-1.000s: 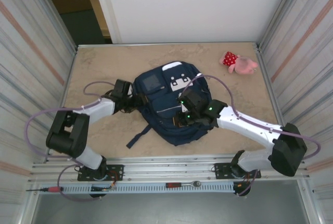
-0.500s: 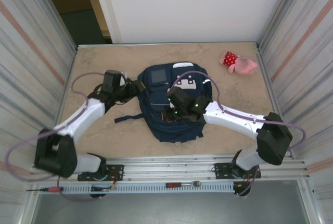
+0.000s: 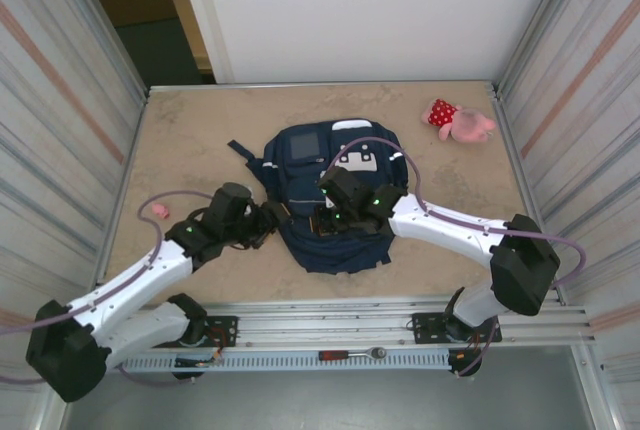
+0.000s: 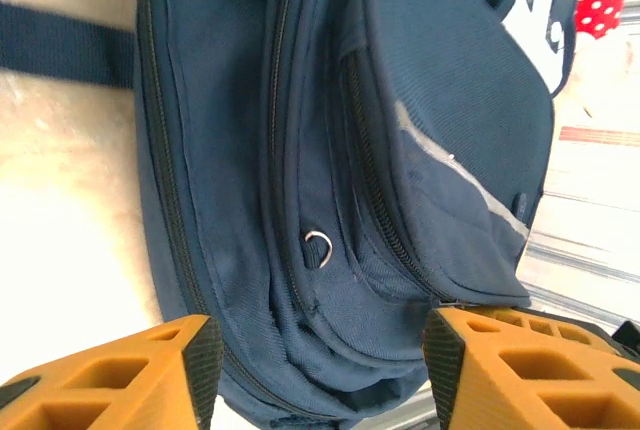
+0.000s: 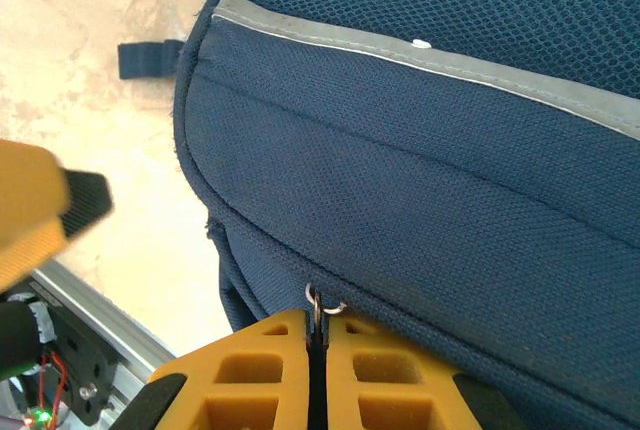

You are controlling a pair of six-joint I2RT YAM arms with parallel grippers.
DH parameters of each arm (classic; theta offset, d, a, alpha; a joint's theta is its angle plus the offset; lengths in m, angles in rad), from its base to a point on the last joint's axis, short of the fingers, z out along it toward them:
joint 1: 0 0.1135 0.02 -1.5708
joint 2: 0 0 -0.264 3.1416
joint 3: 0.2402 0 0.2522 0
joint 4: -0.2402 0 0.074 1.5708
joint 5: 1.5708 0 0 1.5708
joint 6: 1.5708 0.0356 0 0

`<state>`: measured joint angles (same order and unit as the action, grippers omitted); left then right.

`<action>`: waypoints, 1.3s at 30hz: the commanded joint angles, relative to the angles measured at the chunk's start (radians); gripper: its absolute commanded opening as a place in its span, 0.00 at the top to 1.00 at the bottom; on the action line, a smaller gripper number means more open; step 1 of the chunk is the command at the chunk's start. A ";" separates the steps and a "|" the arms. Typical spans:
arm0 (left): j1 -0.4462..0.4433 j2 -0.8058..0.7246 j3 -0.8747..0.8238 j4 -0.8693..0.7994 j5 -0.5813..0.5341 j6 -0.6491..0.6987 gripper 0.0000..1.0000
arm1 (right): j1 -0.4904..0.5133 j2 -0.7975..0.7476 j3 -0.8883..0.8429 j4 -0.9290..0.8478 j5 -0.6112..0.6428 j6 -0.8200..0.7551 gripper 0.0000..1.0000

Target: Pack the student bag

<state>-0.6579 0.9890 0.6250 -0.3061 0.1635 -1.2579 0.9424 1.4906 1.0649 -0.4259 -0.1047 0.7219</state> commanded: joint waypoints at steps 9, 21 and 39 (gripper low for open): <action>-0.057 0.127 0.003 0.269 -0.042 -0.197 0.51 | 0.013 0.004 0.022 0.040 -0.019 -0.037 1.00; -0.050 0.194 -0.005 0.307 -0.068 -0.202 0.93 | 0.018 -0.017 0.009 0.032 -0.032 -0.059 1.00; 0.262 -0.022 -0.008 -0.078 0.017 0.146 1.00 | -0.292 -0.173 -0.109 -0.200 -0.159 -0.254 1.00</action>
<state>-0.4332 0.9852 0.6128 -0.2714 0.2581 -1.2041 0.6983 1.3392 0.9638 -0.5175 -0.3008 0.5304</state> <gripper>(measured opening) 0.069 0.063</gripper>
